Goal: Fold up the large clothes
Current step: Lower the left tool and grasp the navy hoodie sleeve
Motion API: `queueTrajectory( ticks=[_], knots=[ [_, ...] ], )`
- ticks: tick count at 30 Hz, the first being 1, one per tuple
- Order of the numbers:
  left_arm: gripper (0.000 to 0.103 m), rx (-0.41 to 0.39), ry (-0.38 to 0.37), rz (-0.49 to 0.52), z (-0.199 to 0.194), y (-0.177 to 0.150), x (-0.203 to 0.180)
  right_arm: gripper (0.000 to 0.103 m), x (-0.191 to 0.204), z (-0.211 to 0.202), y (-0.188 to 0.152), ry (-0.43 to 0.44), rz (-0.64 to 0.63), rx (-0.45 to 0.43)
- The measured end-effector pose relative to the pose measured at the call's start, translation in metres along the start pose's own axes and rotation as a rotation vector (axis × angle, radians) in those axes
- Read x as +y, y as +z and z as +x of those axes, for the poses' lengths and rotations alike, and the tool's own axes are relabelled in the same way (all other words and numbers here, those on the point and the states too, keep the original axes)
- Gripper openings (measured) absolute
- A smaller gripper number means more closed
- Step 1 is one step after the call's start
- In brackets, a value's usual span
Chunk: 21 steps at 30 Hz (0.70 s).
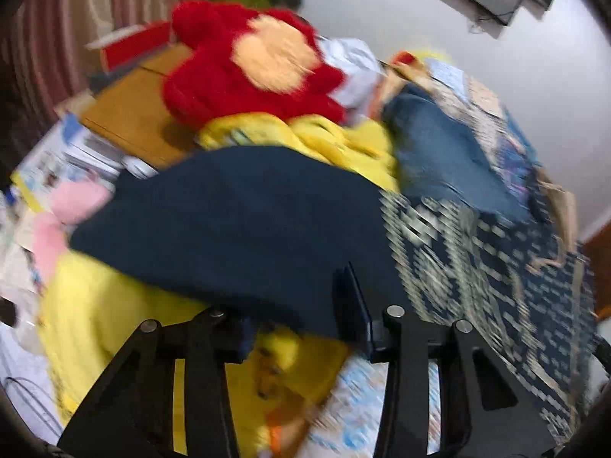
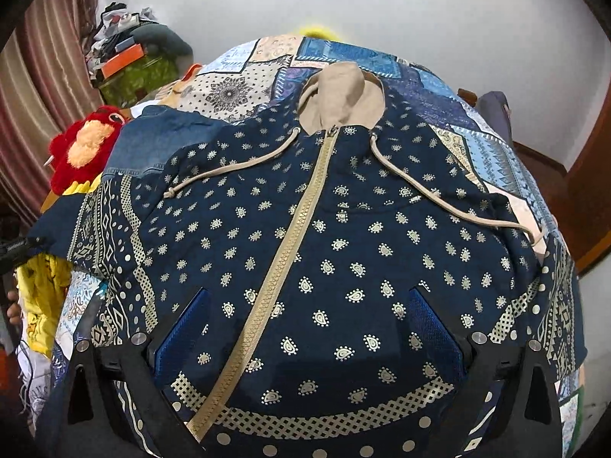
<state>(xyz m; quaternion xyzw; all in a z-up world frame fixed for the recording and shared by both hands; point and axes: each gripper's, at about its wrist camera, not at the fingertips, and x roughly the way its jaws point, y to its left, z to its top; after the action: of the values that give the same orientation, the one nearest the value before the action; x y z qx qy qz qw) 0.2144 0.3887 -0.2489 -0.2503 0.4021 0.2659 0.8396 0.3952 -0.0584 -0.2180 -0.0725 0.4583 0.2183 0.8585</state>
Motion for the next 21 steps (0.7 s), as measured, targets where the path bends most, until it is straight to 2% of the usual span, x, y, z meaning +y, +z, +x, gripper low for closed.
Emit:
queueTrajectory(
  ticks=[5, 6, 7, 9, 11, 14, 16, 18, 21],
  knots=[
    [0.040, -0.062, 0.090, 0.001, 0.003, 0.021, -0.002, 0.102, -0.003, -0.005, 0.000, 0.007, 0.018, 0.007],
    [0.033, -0.079, 0.115, 0.012, 0.002, 0.024, -0.005, 0.102, -0.005, -0.007, -0.001, 0.009, 0.020, 0.008],
    [0.020, -0.096, 0.143, 0.029, 0.000, 0.028, -0.008, 0.102, -0.006, -0.011, -0.001, 0.006, 0.021, 0.006],
    [0.011, -0.124, 0.185, 0.074, -0.006, 0.037, -0.019, 0.102, -0.008, -0.019, -0.003, 0.001, 0.020, -0.004],
    [0.005, -0.164, 0.164, 0.097, -0.018, 0.046, -0.033, 0.102, -0.011, -0.028, -0.004, -0.007, 0.015, -0.017],
    [0.004, -0.245, 0.127, 0.168, -0.045, 0.055, -0.065, 0.102, -0.018, -0.042, -0.007, -0.022, 0.009, -0.039],
    [0.003, -0.300, 0.090, 0.235, -0.066, 0.061, -0.096, 0.102, -0.024, -0.052, -0.009, -0.032, 0.012, -0.051],
    [0.003, -0.341, 0.021, 0.298, -0.084, 0.064, -0.132, 0.102, -0.031, -0.059, -0.010, -0.033, 0.023, -0.058],
    [0.003, -0.377, -0.059, 0.401, -0.102, 0.061, -0.188, 0.102, -0.043, -0.071, -0.015, -0.024, 0.052, -0.071]
  ],
)
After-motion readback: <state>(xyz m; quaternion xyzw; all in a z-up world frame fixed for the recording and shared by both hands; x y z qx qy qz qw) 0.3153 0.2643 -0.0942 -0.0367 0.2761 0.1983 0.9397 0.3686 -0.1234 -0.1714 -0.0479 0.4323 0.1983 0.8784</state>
